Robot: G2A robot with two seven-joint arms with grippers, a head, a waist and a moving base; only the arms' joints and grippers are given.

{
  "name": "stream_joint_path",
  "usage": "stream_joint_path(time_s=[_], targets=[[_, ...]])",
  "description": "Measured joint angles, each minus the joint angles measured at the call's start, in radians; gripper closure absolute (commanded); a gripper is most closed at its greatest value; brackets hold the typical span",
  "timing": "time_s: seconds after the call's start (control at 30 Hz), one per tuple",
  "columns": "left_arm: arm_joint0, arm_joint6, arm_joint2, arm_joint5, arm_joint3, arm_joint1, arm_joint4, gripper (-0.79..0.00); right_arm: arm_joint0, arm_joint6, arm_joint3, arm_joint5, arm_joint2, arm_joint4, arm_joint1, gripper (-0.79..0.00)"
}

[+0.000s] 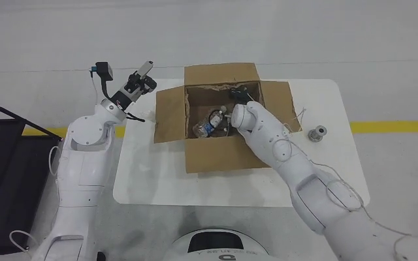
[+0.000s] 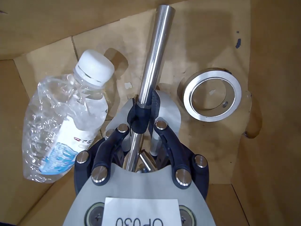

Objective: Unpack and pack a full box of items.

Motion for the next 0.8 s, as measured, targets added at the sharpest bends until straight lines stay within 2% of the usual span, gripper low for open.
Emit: stream_joint_path(time_s=[0.2, 0.4, 0.63, 0.8], targets=[[0.000, 0.000, 0.000, 0.000, 0.000, 0.000, 0.000, -0.785, -0.174, -0.058, -0.284, -0.037, 0.123, -0.086, 0.078, 0.000], [0.000, 0.000, 0.000, 0.000, 0.000, 0.000, 0.000, -0.785, -0.381, -0.038, -0.618, -0.087, 0.254, -0.199, 0.145, 0.000], [0.000, 0.000, 0.000, 0.000, 0.000, 0.000, 0.000, -0.785, -0.507, -0.055, -0.862, -0.110, 0.334, -0.264, 0.172, 0.000], [0.000, 0.000, 0.000, 0.000, 0.000, 0.000, 0.000, -0.785, -0.584, -0.158, -0.976, -0.225, 0.405, -0.215, 0.184, 0.000]])
